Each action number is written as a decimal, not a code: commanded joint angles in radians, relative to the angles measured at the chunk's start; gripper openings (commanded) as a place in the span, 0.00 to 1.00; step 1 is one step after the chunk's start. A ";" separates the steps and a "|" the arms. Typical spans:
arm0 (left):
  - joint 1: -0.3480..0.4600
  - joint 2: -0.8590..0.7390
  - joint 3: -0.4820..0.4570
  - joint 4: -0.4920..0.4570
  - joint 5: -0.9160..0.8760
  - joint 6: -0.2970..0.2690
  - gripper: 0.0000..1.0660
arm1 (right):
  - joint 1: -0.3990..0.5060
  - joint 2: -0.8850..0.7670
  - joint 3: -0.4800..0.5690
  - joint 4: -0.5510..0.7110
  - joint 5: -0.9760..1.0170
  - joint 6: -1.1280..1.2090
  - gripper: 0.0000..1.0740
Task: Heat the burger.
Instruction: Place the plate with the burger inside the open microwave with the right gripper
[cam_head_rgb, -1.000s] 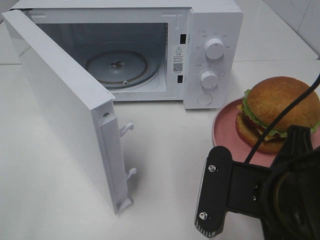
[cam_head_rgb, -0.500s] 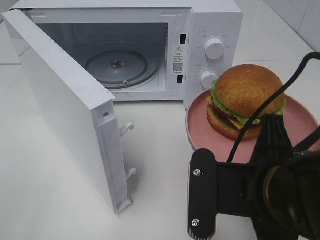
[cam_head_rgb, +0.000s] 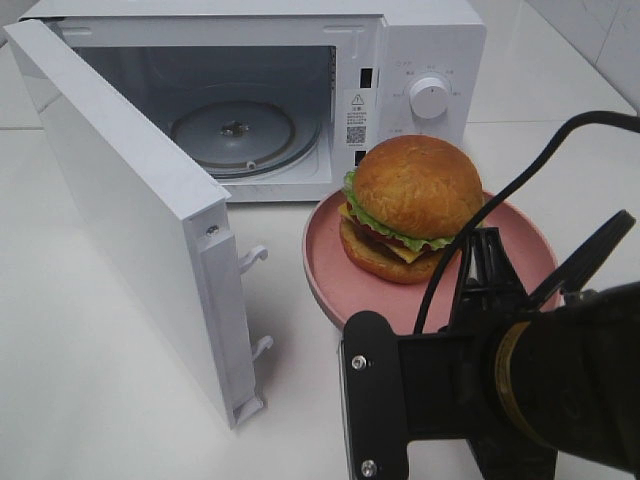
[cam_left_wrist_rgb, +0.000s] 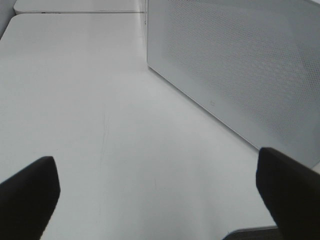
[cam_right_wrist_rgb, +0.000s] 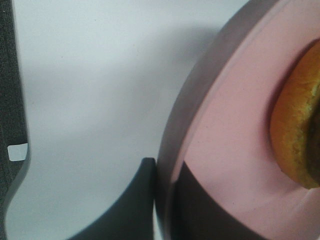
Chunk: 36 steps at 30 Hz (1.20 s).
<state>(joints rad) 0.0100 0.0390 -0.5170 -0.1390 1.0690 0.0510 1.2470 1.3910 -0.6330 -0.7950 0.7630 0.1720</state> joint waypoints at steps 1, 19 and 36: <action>0.004 0.001 0.001 -0.004 -0.003 -0.001 0.95 | -0.058 -0.007 0.000 -0.071 -0.019 -0.082 0.01; 0.004 0.001 0.001 -0.004 -0.003 -0.001 0.95 | -0.263 -0.007 0.000 -0.082 -0.254 -0.455 0.01; 0.004 0.001 0.001 -0.004 -0.003 -0.001 0.95 | -0.450 -0.007 -0.001 0.156 -0.442 -0.976 0.01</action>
<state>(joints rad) 0.0100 0.0390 -0.5170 -0.1390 1.0690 0.0510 0.8170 1.3910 -0.6310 -0.6620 0.3740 -0.6870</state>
